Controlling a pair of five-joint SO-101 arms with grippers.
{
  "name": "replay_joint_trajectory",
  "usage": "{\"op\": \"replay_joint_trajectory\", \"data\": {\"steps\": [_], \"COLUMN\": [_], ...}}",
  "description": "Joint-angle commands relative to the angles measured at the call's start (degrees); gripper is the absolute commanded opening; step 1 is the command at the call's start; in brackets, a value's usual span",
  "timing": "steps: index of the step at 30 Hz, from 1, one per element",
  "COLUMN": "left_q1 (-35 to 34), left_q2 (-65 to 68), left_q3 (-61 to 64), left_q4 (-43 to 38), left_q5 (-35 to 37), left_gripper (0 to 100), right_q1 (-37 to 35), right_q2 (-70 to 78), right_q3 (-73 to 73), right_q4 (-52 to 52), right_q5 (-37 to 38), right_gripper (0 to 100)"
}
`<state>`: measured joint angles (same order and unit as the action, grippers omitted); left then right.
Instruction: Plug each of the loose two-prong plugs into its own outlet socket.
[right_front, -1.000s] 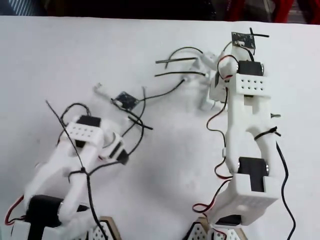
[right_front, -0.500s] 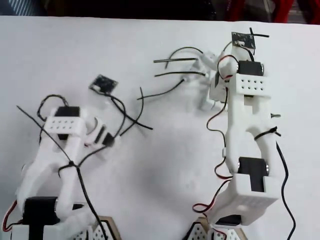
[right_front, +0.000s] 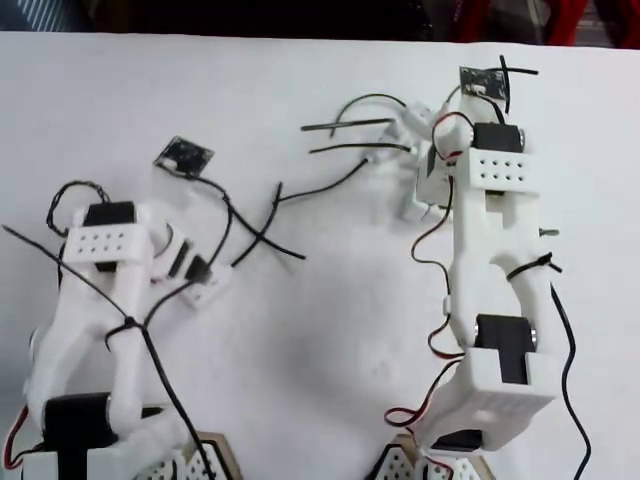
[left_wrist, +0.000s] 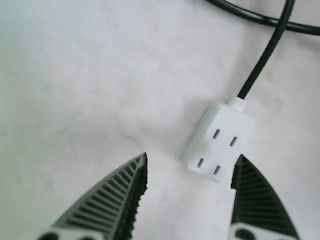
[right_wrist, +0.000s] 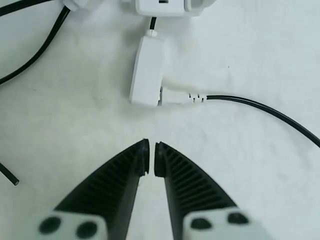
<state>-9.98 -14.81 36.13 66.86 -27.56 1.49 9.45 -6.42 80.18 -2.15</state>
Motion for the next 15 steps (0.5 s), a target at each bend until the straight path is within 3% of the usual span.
{"op": "replay_joint_trajectory", "data": {"steps": [1,9,15], "left_q1": [4.3,5.7,5.7], "left_q2": [-1.0,0.7,14.6], "left_q3": [-5.5,1.8,-5.5], "left_q4": [5.8,-3.6,-2.8], "left_q5": [-2.9,-6.2,-6.3], "left_gripper": [27,28,27], "right_q1": [-0.7,-0.7,-0.7], "right_q2": [-0.6,-0.6,-0.6], "right_q3": [-0.4,-0.4,-0.4], "right_q4": [-0.4,-0.4,-0.4], "right_q5": [0.8,0.8,0.8], "right_gripper": [1.9,1.9,1.9]}}
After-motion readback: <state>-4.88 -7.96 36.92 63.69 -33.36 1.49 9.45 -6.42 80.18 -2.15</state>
